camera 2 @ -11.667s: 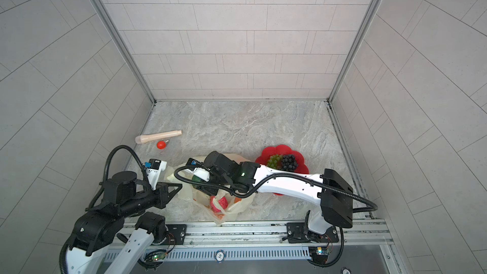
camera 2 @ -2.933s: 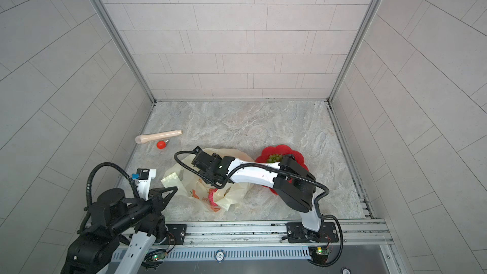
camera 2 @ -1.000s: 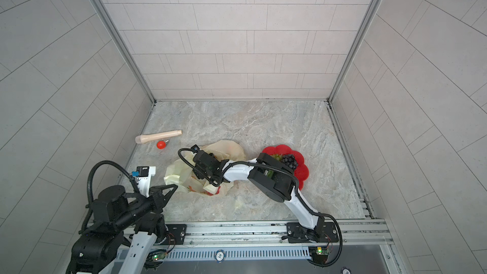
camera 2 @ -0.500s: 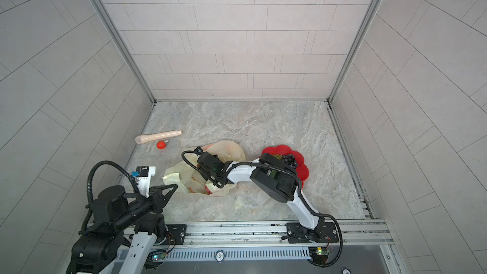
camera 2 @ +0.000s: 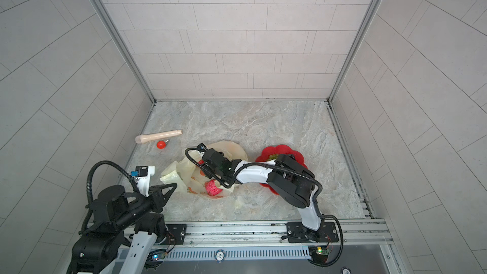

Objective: Take fruits out of the plastic bag
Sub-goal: Take out the fake fruit from the plastic bag.

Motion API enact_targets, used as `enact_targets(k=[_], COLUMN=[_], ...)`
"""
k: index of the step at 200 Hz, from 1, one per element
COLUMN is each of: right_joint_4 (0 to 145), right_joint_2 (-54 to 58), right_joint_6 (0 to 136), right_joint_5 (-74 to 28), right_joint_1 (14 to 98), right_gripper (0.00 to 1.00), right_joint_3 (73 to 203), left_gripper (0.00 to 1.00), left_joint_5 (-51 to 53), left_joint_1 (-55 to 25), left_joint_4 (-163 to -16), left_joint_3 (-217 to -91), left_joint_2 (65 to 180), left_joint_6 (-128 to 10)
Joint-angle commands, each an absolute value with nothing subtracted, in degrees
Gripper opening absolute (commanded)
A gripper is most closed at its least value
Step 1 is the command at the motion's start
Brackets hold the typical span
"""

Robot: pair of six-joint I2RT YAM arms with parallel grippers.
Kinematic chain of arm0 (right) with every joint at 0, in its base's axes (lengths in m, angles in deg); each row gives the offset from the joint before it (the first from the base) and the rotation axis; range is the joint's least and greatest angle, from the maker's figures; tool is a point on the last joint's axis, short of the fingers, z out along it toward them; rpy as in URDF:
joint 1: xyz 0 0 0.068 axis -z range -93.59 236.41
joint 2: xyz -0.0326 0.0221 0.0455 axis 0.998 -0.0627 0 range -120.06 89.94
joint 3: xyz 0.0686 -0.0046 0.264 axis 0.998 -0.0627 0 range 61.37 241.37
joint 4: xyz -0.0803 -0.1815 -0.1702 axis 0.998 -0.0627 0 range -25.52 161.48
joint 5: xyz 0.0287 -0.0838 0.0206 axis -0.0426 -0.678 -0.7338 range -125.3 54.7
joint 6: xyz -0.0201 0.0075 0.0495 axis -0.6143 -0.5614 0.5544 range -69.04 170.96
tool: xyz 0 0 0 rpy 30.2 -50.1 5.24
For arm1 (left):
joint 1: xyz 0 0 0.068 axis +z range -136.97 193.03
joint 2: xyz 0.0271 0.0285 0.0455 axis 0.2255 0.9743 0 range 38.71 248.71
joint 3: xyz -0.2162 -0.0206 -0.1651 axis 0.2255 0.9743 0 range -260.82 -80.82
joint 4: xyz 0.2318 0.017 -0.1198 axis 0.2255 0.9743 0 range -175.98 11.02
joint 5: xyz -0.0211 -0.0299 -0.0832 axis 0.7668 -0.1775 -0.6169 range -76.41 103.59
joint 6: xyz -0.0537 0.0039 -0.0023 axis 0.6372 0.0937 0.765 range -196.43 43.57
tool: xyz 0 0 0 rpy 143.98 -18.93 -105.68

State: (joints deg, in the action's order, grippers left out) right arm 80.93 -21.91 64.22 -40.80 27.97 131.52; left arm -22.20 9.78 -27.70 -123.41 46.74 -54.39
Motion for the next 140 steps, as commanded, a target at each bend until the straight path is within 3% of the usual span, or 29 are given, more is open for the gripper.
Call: enact_targets(k=[1, 48, 85, 140], right_joint_4=[76.68, 73.92, 78.91, 72.8], right_joint_2=[-23.11, -25.96, -25.94, -26.72], right_joint_6=[63.52, 63.54, 62.78, 63.59], right_joint_5=[-45.75, -46.69, -37.78, -45.06], right_joint_1=[29.2, 30.6, 29.93, 30.57], right_gripper=[0.62, 0.68, 0.69, 0.69], right_joint_3=[134.53, 137.76, 137.85, 139.44], left_gripper=[0.04, 0.04, 0.04, 0.04], left_joint_5=[-21.92, -22.14, -22.19, -22.27], left_joint_1=[10.29, 10.38, 10.39, 10.48], left_joint_4=[-28.41, -28.41, -28.46, -28.48], left_joint_3=[-123.28, -123.32, -123.31, -123.29], left_joint_2=[46.53, 46.62, 46.67, 46.45], left_joint_6=[-54.66, -54.71, -54.63, -54.72])
